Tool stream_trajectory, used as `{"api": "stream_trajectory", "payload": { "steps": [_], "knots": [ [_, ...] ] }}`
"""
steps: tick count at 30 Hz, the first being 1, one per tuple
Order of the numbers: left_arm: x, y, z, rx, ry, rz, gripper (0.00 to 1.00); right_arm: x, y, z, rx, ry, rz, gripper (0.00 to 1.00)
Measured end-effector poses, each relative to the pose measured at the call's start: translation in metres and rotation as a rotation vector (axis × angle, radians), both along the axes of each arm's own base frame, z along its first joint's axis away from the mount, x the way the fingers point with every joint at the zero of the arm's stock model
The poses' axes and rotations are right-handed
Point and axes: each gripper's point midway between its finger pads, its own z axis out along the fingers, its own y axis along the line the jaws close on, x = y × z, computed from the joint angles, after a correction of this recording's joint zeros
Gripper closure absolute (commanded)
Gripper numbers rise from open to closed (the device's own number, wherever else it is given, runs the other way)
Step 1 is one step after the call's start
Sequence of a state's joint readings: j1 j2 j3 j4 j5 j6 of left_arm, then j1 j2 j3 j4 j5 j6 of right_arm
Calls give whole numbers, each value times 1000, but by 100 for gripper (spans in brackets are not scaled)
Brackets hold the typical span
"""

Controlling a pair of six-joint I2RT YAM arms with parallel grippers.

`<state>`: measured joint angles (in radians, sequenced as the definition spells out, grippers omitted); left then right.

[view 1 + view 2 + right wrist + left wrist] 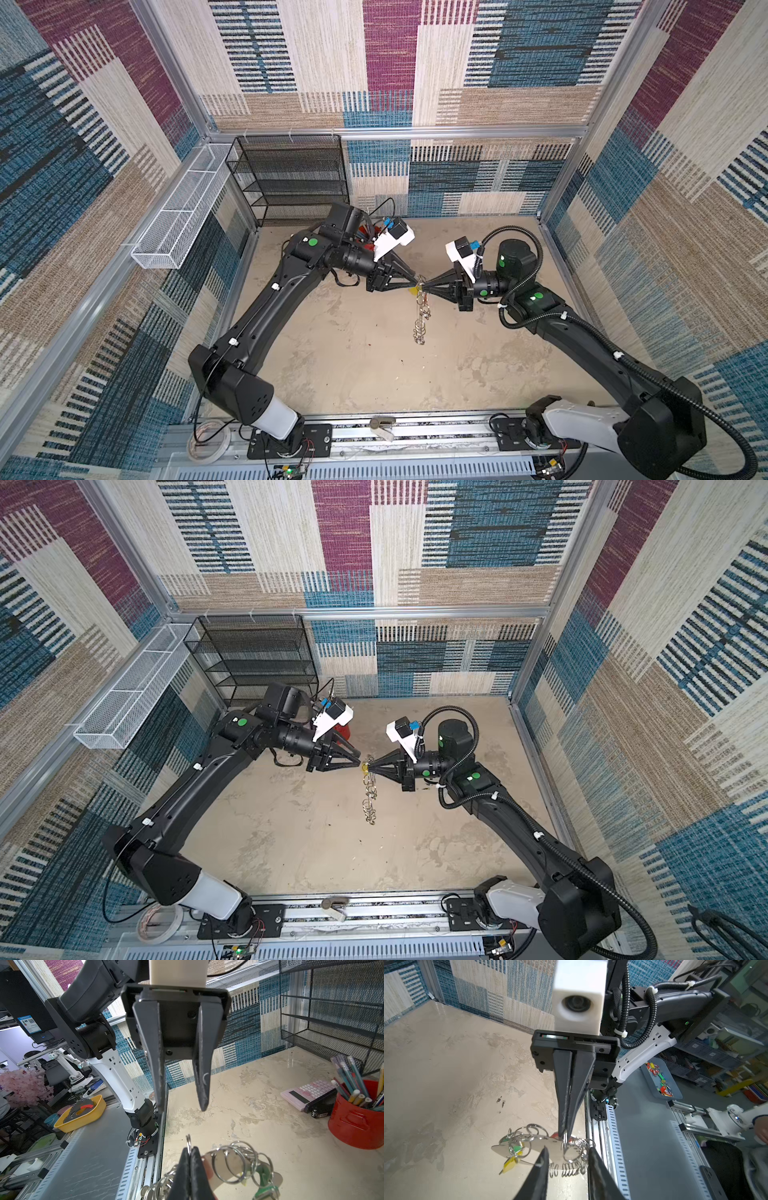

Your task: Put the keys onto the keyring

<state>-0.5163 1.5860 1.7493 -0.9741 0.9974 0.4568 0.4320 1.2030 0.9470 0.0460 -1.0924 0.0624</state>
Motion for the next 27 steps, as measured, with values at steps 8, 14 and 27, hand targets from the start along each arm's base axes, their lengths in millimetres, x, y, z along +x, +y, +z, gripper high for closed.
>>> {"api": "stream_trajectory", "payload": {
  "steps": [8,14,27],
  "knots": [
    [-6,-12,-17,93,35,-37,73,-2,0,-3,-4,0,9,100],
    [-5,-13,-20,120,35,-33,89,-5,0,-3,-2,1,19,100],
    [-11,-14,-22,122,13,-36,100,-7,-1,-4,-4,9,19,97]
  ]
}}
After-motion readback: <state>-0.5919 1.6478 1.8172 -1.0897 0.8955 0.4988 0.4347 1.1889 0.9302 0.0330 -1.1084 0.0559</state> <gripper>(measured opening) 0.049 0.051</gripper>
